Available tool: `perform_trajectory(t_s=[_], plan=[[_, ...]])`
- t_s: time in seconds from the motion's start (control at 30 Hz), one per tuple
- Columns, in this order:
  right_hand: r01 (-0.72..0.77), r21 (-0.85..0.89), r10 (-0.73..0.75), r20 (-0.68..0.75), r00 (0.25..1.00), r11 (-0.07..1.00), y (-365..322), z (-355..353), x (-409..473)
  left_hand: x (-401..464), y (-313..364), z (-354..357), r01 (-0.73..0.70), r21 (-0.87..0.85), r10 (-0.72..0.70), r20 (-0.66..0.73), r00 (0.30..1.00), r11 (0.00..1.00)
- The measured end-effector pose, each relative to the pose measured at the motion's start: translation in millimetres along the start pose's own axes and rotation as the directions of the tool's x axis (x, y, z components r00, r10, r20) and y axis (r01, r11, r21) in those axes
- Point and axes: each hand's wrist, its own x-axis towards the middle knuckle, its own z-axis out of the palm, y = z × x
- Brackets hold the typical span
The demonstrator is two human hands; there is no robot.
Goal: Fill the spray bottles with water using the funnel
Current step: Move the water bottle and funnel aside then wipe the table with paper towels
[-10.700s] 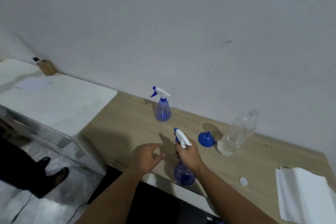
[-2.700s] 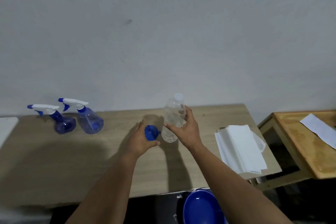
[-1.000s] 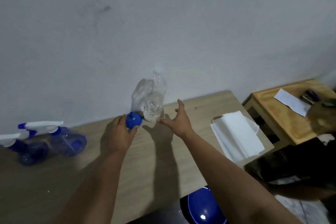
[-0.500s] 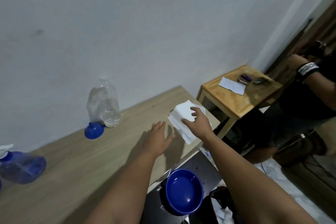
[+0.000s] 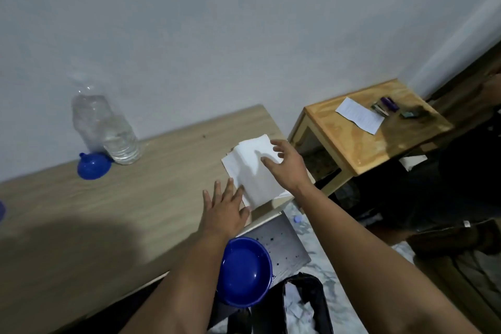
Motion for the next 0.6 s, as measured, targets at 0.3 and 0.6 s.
perform_trajectory(t_s=[0.3,0.6], plan=[[0.054,-0.039,-0.053,0.041,0.998,0.998,16.5,7.1,8.2,3.8,8.0,-1.3,0.052,-0.075,-0.063,-0.151,0.987,0.996],[0.007,-0.089,0.001,0.086,0.996,0.996,19.5,4.8,-9.9,17.9,34.3,-69.6,0.174,-0.982,-0.639,0.085,0.765,0.077]])
